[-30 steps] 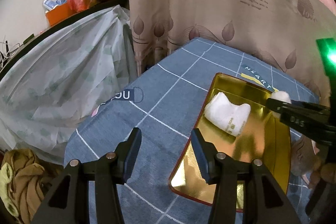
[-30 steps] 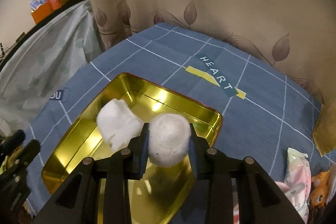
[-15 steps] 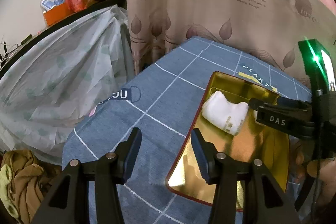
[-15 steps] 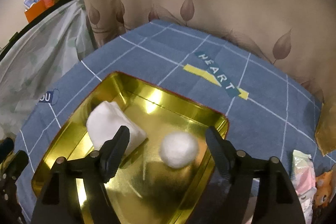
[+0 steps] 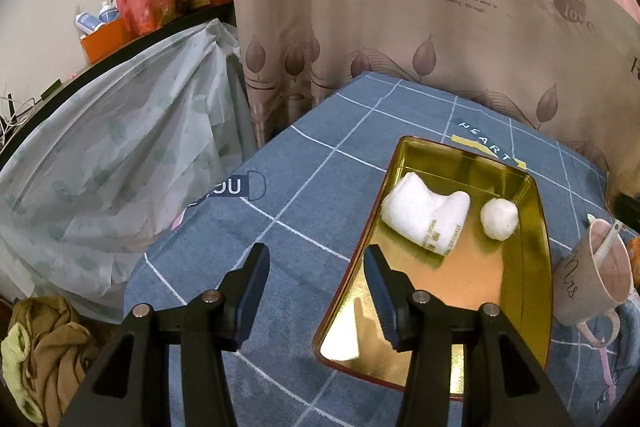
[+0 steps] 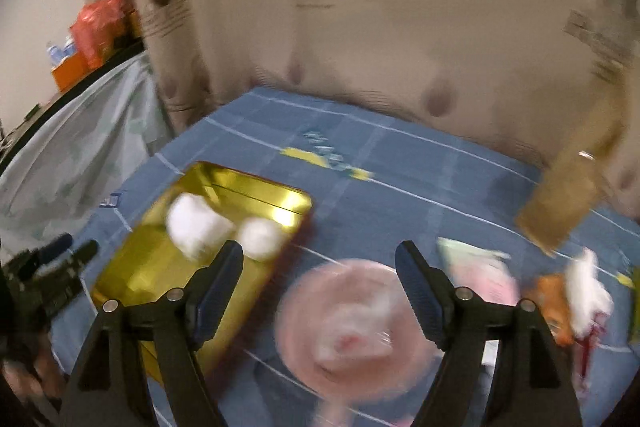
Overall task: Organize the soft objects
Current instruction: 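Grasp the grey-and-red sock with the right gripper and lift it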
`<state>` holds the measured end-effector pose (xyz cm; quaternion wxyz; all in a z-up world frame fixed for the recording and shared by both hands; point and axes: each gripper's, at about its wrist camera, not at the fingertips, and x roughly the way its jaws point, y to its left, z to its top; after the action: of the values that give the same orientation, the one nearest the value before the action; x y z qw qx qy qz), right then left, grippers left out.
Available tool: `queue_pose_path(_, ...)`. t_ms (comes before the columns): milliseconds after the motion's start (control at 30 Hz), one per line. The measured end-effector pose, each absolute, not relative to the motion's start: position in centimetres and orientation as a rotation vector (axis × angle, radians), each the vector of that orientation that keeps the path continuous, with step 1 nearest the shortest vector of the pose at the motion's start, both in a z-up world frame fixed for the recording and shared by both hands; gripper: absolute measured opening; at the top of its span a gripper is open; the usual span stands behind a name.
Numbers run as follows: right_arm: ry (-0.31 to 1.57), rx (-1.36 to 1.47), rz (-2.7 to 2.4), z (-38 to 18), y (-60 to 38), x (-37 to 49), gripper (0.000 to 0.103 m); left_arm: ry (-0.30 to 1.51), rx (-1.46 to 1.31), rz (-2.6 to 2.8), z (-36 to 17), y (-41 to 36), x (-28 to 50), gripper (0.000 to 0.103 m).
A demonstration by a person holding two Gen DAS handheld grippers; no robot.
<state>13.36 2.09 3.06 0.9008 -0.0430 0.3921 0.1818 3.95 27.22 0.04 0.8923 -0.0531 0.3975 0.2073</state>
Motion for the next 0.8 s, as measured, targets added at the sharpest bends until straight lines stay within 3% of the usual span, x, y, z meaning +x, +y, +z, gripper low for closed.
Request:
queue_pose_path(400, 0.869, -0.025, -0.016, 1.0, -16.4, 11.2, 0.077, 0.811, -0.077, 0.418, 0.3, 26.1, 3.7, 0.050)
queue_pose_path(800, 0.945, 0.086, -0.096, -4.7, -23.6, 11.7, 0.075, 0.805, -0.067, 0.362, 0.6, 24.6, 3.6, 0.050)
